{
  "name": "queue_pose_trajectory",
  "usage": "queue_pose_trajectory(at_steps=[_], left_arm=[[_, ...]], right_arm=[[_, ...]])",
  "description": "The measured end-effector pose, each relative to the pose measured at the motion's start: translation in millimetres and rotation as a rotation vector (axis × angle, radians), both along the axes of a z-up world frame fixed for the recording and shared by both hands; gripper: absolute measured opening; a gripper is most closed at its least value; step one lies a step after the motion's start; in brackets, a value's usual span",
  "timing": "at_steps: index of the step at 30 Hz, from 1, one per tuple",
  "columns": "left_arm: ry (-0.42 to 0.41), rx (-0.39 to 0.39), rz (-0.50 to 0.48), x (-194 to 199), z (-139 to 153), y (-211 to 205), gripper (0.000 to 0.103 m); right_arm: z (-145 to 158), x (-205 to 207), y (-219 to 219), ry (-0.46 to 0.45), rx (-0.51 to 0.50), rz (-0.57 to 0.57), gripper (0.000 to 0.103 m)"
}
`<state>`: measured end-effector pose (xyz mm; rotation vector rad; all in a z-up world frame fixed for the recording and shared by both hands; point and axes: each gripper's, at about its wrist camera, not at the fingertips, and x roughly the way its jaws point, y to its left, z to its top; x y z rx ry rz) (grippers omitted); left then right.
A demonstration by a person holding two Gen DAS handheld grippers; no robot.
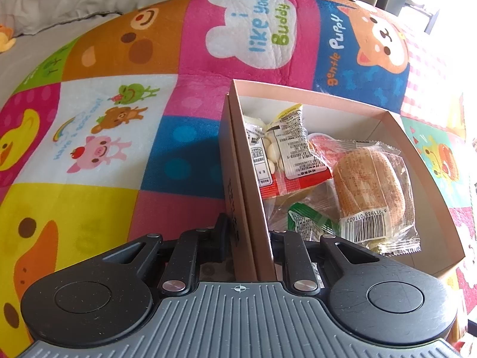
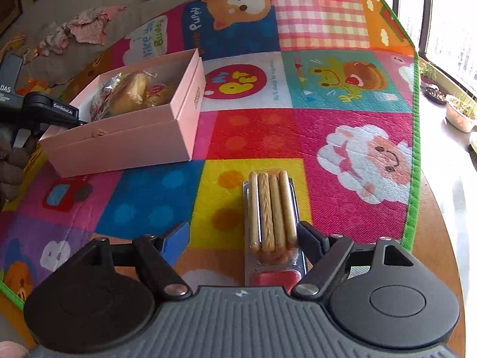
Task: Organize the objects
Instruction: 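Reach the right tool to the biscuit-stick pack with pink cap, then grasp the biscuit-stick pack with the right tool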
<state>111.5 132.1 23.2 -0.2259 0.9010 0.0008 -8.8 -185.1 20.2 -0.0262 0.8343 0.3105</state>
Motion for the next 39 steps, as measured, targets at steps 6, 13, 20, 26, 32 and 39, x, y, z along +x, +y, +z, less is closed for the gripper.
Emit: queue_pose_trajectory(at_steps=[6,13,20,26,32,39], left_arm=[[0.004,0.001,-0.003,-1,1,1,0.020],[0.004,-0.001,-0.006,-1,1,1,0.020],[0.003,-0.003,-0.006,-1,1,1,0.020],[0.003,-0.003,-0.005,-1,1,1,0.020],[0.003,-0.003,-0.006,-1,1,1,0.020],[0.002,-0.004,-0.008,-1,1,0,0.020]], right_arm=[[0,-2,14,-0.021,-0.028,0.045,0.079],[-3,-12,-6,-0.014,-0.082,0.012,0.081],[1,-35,5,0.027,-0.060,0.097,0.082],[9,-37,16,-0.006,-0.048,0.133,0.081],[15,-11,18,-0.042,-0.043,0.046,0.081],[-1,9,30,-0.013,-0.090,0.055,0.079]])
